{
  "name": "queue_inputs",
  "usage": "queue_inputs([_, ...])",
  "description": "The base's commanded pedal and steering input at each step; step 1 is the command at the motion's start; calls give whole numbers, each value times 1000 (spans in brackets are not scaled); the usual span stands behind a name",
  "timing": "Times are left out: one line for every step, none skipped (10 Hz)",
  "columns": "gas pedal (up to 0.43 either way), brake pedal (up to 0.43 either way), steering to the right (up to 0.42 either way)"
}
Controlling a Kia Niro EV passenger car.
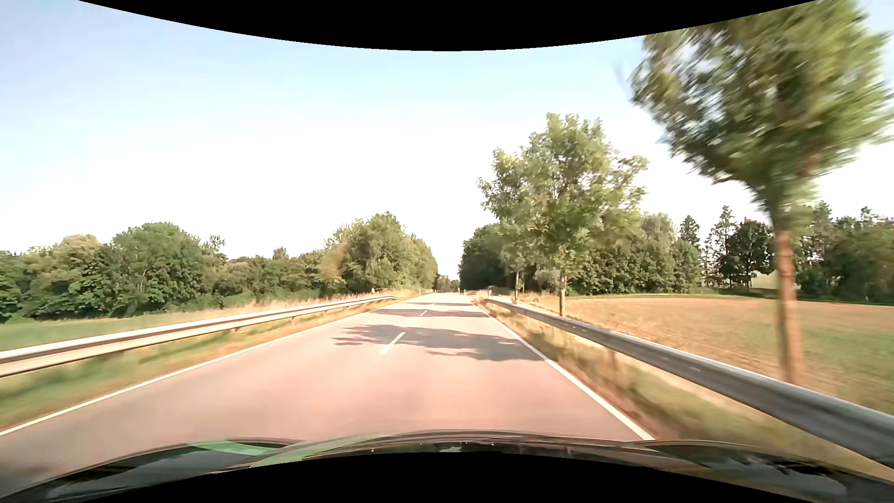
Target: Follow the waypoints while adhering to traffic rules and regulations
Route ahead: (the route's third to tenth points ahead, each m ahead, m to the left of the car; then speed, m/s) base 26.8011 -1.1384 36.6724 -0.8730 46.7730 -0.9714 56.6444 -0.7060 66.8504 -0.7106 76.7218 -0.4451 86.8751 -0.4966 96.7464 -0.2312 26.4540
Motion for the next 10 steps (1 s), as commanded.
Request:
queue_inputs([260, 0, 1])
queue_inputs([260, 0, 1])
queue_inputs([260, 0, 1])
queue_inputs([260, 0, 1])
queue_inputs([260, 0, 1])
queue_inputs([260, 0, 1])
queue_inputs([260, 0, 1])
queue_inputs([260, 0, 1])
queue_inputs([260, 0, 1])
queue_inputs([260, 0, 1])
